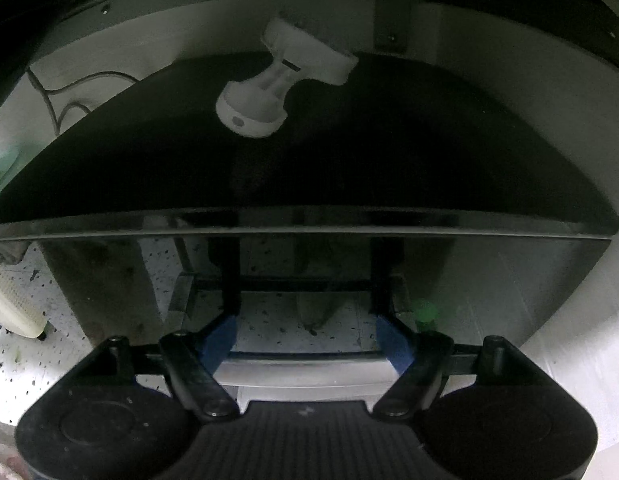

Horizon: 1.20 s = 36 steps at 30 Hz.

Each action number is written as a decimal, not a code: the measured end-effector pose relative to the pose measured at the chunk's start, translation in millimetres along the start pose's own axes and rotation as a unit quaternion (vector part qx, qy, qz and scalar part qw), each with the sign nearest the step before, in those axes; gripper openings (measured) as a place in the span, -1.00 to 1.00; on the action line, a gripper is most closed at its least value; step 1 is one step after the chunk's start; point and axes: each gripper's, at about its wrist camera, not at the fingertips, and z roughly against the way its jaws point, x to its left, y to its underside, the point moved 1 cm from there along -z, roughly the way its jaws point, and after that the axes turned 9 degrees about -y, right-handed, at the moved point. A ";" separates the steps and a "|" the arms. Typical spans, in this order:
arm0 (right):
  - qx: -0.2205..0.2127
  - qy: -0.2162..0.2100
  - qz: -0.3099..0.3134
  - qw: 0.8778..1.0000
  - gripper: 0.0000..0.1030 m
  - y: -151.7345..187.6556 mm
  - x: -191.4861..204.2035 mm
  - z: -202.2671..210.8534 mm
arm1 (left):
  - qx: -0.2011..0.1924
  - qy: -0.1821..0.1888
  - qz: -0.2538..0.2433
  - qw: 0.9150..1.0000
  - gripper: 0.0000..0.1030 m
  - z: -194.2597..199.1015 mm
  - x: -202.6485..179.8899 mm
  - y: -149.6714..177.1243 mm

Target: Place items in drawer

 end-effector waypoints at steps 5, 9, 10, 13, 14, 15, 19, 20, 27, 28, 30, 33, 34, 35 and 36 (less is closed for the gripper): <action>-0.011 -0.001 0.001 1.000 0.47 -0.3 -1.5 -3.5 | 0.001 0.000 -0.002 1.000 0.73 0.8 -2.6 1.5; -0.015 -0.004 0.002 1.000 0.48 -1.9 -2.9 -5.3 | 0.002 -0.003 -0.004 1.000 0.73 0.6 -2.9 0.3; -0.017 -0.006 0.003 1.000 0.48 -1.5 -3.4 -5.4 | 0.003 -0.006 -0.004 1.000 0.73 0.1 -2.7 0.0; -0.030 -0.008 0.007 0.999 0.48 0.9 -5.2 -5.6 | 0.000 -0.015 -0.004 1.000 0.73 0.8 -1.0 -1.0; -0.035 -0.009 0.009 0.999 0.49 1.8 -5.8 -5.6 | -0.001 -0.018 -0.003 1.000 0.73 0.9 -0.2 -1.8; -0.040 -0.010 0.011 0.999 0.49 2.8 -6.3 -5.6 | -0.003 -0.020 -0.003 1.000 0.73 1.1 0.7 -2.8; -0.051 -0.019 0.012 0.998 0.48 3.0 -10.1 -5.0 | -0.011 -0.032 -0.006 0.999 0.73 2.2 3.4 -5.9; -0.051 -0.021 0.013 0.998 0.47 2.4 -10.5 -3.3 | -0.014 -0.037 -0.006 0.999 0.73 2.7 3.9 -6.4; -0.056 -0.012 0.053 0.997 0.48 8.4 -1.0 36.3 | -0.032 -0.054 -0.008 0.998 0.73 1.4 5.4 -12.4; -0.058 -0.013 0.055 0.997 0.48 10.3 0.3 45.5 | -0.033 -0.054 -0.006 0.998 0.73 1.3 5.8 -13.1; -0.063 -0.024 0.046 0.997 0.49 14.1 0.6 66.5 | -0.029 -0.049 -0.001 0.998 0.73 0.8 7.2 -14.9; -0.069 -0.045 0.031 0.996 0.49 20.4 1.9 96.7 | -0.026 -0.040 0.006 0.999 0.73 0.9 9.0 -18.5; -0.070 -0.049 0.029 0.996 0.50 22.3 3.1 106.8 | -0.029 -0.040 0.006 0.999 0.73 2.3 8.8 -19.9; -0.072 -0.052 0.028 0.996 0.50 23.9 4.3 116.7 | -0.033 -0.039 0.006 0.999 0.73 3.6 8.6 -21.3; -0.074 -0.049 0.028 0.996 0.50 25.2 5.2 126.3 | -0.037 -0.040 0.006 0.999 0.73 5.1 8.4 -23.1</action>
